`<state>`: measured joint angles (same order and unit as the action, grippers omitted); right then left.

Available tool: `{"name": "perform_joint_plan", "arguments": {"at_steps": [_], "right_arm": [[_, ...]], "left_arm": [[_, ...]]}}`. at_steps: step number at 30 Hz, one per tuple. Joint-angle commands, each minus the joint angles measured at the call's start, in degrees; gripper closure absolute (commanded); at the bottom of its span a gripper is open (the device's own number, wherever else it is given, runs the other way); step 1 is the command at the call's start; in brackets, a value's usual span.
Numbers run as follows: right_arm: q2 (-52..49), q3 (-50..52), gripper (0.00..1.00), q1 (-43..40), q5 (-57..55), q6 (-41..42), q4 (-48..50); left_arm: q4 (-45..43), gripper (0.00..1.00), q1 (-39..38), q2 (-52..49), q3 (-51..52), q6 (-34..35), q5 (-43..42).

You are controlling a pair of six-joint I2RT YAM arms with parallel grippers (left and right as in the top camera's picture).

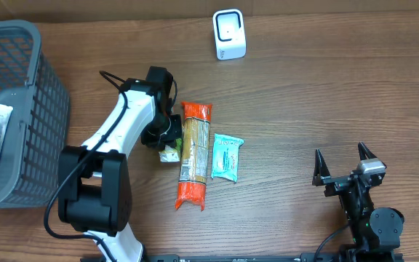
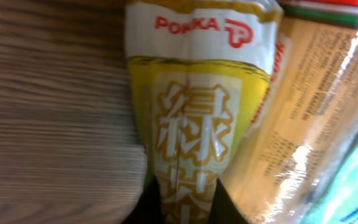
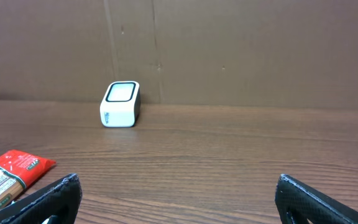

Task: Scan the item barcode
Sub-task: 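Carry the green-tea pouch out and set it left of the spaghetti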

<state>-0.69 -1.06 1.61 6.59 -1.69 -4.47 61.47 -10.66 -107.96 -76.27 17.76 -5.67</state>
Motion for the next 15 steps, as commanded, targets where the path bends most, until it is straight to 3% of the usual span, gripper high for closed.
{"name": "perform_joint_plan", "arguments": {"at_steps": [1,3,8,15], "right_arm": [[0.52,0.61,0.00,0.31,-0.55,-0.02,0.26],[0.52,0.61,0.00,0.31,-0.57,-0.02,0.26],[0.52,0.61,0.00,0.31,-0.57,-0.02,0.26],[0.52,0.61,0.00,0.31,-0.57,-0.02,0.26]], "left_arm": [[1.03,0.59,-0.94,-0.20,-0.98,0.63,-5.60],[2.93,0.47,-0.85,-0.20,-2.29,0.17,-6.62],[11.26,0.51,-0.50,-0.13,-11.23,-1.68,-5.51],[22.21,0.45,-0.28,-0.13,-35.01,-4.57,-4.17]]}}
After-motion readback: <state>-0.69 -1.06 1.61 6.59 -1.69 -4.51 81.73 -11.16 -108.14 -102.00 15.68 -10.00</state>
